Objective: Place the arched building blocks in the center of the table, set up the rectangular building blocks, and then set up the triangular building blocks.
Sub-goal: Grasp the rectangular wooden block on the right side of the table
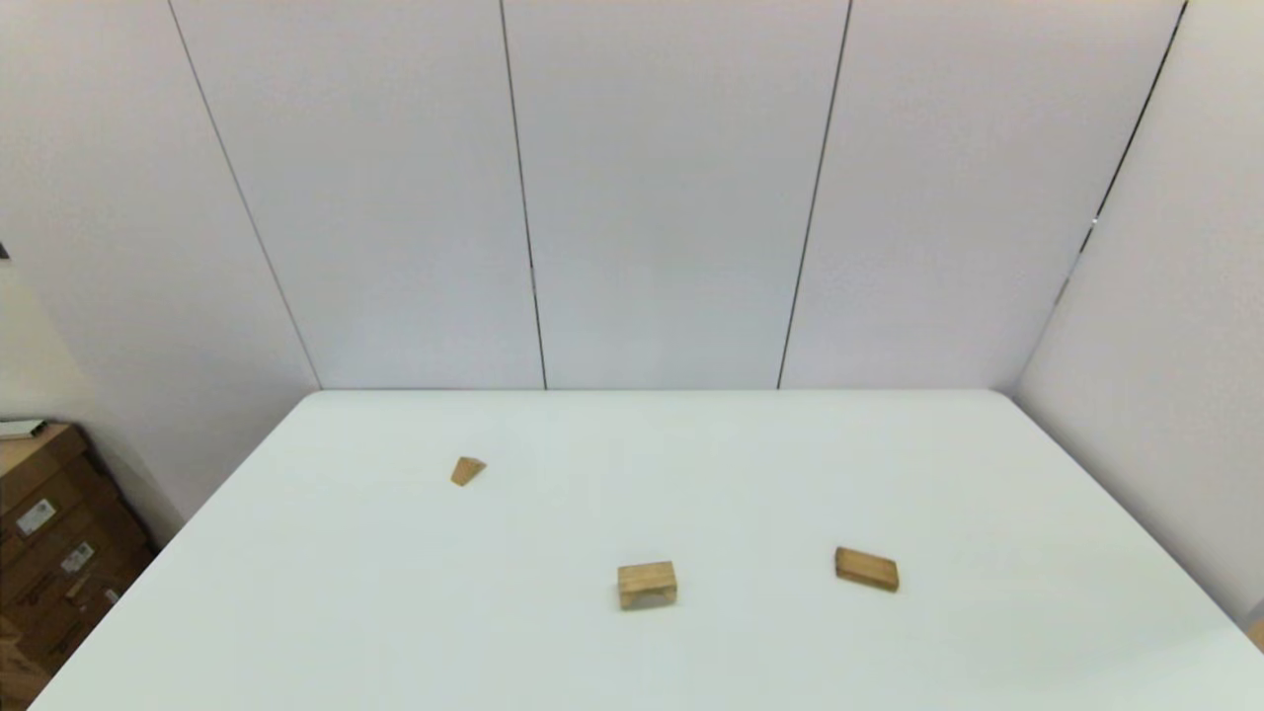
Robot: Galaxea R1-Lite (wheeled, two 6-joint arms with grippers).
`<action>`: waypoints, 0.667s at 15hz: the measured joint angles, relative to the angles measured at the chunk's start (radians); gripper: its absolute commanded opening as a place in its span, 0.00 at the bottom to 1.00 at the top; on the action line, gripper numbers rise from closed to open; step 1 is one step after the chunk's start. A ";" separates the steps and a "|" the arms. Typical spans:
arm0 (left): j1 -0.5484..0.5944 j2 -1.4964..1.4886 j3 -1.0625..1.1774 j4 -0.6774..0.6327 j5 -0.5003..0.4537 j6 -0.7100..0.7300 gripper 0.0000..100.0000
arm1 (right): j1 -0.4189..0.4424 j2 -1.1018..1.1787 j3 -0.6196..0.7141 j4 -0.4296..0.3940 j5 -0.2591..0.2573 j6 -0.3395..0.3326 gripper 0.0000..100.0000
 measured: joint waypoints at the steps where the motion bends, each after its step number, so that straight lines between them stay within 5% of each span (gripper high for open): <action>1: 0.031 -0.051 0.033 0.000 -0.009 0.000 1.00 | 0.000 0.000 0.000 0.000 0.000 0.000 1.00; 10: 0.136 -0.380 0.277 -0.020 -0.023 0.000 1.00 | 0.000 0.000 0.000 0.000 0.000 0.000 1.00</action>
